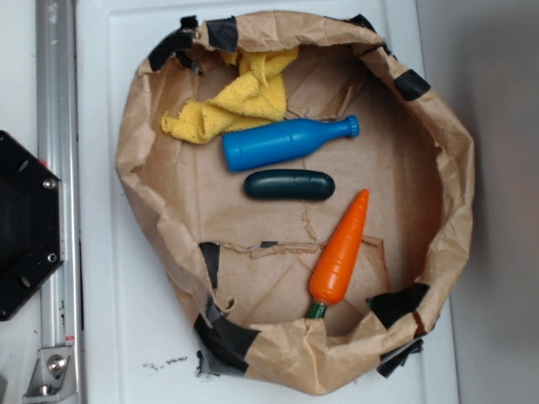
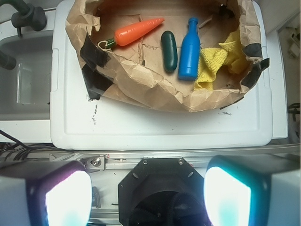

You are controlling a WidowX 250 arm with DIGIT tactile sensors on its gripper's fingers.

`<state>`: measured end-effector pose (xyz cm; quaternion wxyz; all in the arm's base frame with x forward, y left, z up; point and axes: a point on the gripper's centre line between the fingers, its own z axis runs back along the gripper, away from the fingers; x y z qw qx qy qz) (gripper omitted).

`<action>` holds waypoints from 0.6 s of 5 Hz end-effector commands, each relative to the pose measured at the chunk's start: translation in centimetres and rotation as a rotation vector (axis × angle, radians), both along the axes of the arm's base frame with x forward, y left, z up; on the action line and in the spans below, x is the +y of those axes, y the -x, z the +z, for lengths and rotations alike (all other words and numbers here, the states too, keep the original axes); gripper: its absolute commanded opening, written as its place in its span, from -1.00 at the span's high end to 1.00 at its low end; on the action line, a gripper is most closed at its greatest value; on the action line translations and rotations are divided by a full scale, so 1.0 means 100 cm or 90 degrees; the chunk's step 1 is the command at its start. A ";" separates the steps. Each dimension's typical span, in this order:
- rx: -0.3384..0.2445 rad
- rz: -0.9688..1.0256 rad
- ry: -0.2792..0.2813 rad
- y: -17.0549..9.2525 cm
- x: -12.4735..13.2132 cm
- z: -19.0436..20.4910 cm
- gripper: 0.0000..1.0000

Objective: Grab the yellow cloth.

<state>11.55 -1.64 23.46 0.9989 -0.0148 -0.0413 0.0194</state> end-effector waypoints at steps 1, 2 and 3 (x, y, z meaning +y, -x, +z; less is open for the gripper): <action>0.000 0.000 0.000 0.000 0.000 0.000 -1.00; 0.021 0.128 0.021 -0.045 0.041 -0.013 -1.00; -0.047 0.285 0.035 -0.084 0.067 -0.036 -1.00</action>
